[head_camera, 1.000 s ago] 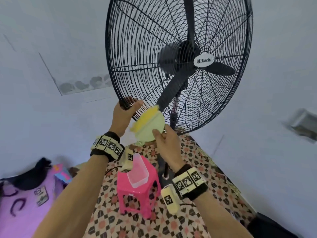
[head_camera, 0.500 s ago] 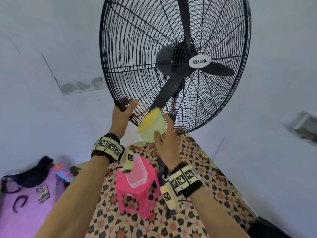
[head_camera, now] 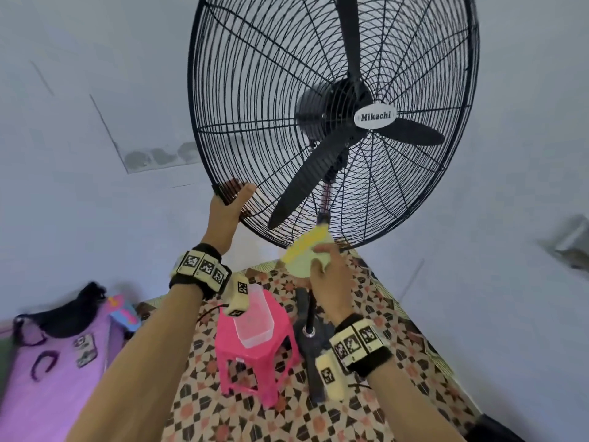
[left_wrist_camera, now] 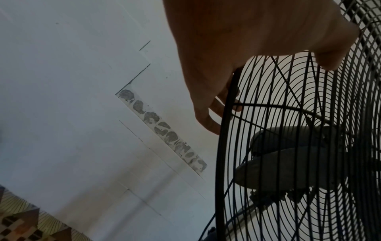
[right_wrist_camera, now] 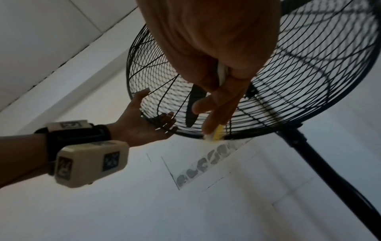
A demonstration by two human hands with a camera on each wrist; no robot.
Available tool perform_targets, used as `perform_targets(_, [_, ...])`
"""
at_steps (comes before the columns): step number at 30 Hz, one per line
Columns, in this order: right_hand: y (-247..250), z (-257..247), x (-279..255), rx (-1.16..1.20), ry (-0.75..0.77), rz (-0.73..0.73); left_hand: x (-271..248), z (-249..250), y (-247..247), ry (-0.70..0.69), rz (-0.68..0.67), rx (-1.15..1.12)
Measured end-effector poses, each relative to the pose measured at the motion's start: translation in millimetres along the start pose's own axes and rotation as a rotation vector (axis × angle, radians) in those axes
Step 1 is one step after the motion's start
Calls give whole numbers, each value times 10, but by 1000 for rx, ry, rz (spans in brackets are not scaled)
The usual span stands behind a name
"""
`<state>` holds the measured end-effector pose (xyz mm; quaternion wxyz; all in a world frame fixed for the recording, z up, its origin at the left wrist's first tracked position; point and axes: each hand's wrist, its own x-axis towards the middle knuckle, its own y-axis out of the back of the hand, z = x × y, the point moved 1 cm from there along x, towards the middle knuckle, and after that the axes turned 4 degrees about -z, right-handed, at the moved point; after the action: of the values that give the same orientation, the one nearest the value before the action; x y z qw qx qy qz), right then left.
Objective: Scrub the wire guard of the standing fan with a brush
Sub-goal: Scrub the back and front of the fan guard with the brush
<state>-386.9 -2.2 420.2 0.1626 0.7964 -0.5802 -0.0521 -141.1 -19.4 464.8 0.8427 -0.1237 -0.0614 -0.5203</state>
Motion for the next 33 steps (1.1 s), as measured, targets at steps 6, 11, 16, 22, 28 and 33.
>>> perform_targets(6, [100,-104,-18,28,18,-57,-13,-149,-74,-21,100,-44])
perform_targets(11, [5,-307,-27,-114,151,-256,-19,-272,-120,8,90,24])
perform_targets(16, [-164,-613,75,-15,430,53,69,-215,12,-6,29,47])
perform_targets(22, [-300,-641,425,-34,462,48,213,-53,131,-3,-83,102])
perform_targets(28, [-217,-284,376,-2,240,141,193,-192,152,31,42,87])
perform_targets(33, [-251,-698,579,-41,571,92,-51,-454,-30,26,82,64])
